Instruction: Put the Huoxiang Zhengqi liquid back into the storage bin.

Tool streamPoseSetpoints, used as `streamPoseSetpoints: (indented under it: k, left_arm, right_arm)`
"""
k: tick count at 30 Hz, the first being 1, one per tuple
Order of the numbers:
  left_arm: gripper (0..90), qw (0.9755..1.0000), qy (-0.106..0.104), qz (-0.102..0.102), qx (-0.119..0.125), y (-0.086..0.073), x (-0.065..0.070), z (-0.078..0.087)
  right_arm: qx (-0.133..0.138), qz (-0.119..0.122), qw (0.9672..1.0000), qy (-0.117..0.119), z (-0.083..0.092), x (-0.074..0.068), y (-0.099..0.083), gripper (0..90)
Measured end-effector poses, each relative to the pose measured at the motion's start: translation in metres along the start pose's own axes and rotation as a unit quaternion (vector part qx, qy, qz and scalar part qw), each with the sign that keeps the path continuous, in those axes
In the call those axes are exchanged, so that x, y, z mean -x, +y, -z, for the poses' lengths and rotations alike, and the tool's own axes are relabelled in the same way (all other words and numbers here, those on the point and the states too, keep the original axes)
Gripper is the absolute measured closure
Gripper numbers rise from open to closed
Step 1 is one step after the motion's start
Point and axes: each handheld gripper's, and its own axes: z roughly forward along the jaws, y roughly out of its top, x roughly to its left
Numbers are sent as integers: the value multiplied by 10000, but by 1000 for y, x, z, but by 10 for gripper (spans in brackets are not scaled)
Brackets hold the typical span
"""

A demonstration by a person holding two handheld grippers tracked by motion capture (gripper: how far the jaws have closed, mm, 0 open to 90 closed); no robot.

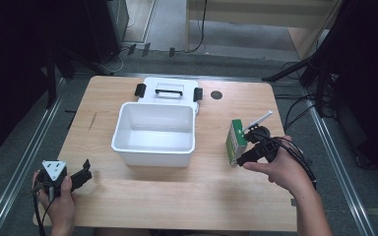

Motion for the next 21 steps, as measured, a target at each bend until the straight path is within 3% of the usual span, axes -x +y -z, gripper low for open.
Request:
streamPoseSetpoints:
  k: [9,13,21]
  left_arm:
    - [77,10000,7,-21,-18,0,0,0]
    - [77,10000,9,-18,-25,0,0,-1]
    - [77,10000,25,-20,-84,1,0,-1]
  right_arm:
    - [-2,-191,9998,-72,4,2,20,250]
    - [-80,-283,9996,53,4,1,28,262]
    - [-136,-531,9985,-56,4,6,45,290]
